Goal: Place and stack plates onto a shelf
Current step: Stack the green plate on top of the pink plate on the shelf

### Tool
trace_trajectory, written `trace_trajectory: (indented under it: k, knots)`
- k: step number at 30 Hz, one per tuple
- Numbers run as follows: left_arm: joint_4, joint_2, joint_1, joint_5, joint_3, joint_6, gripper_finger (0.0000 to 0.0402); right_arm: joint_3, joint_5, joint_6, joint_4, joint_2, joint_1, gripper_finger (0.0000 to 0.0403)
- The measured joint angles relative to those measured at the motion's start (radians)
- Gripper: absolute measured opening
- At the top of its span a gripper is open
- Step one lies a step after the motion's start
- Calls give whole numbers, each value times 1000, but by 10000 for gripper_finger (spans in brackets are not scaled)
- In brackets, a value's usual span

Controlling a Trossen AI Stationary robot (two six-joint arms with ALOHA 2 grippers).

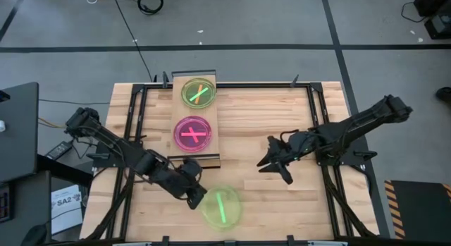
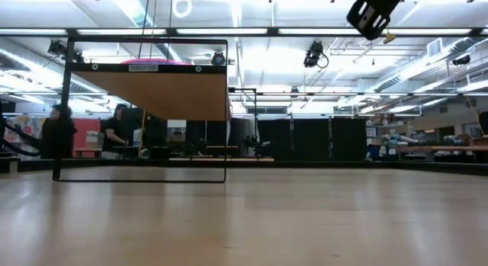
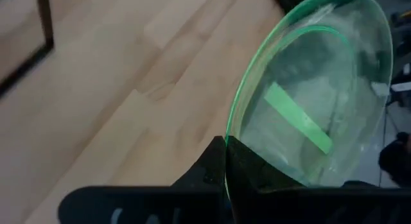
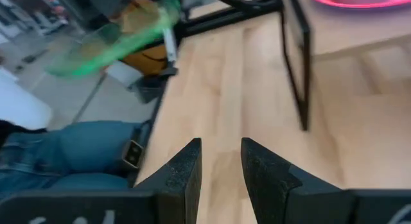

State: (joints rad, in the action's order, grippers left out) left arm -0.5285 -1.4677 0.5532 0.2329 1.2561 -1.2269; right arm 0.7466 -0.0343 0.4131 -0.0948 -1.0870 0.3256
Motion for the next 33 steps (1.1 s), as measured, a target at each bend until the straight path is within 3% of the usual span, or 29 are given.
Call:
trace_trajectory:
  k: [9,19,28,33]
  knots:
    - [-82,170,-74,38,5,67,6,-1,77,-24,-60,52,0,115]
    - [-409,345,-278,56,4,72,6,-1,78,-24,-59,26,0,115]
    - [-675,378,-491,75,4,72,6,-1,78,-24,-59,26,0,115]
    - [-702,360,-573,75,2,124,6,-1,78,-24,-59,26,0,115]
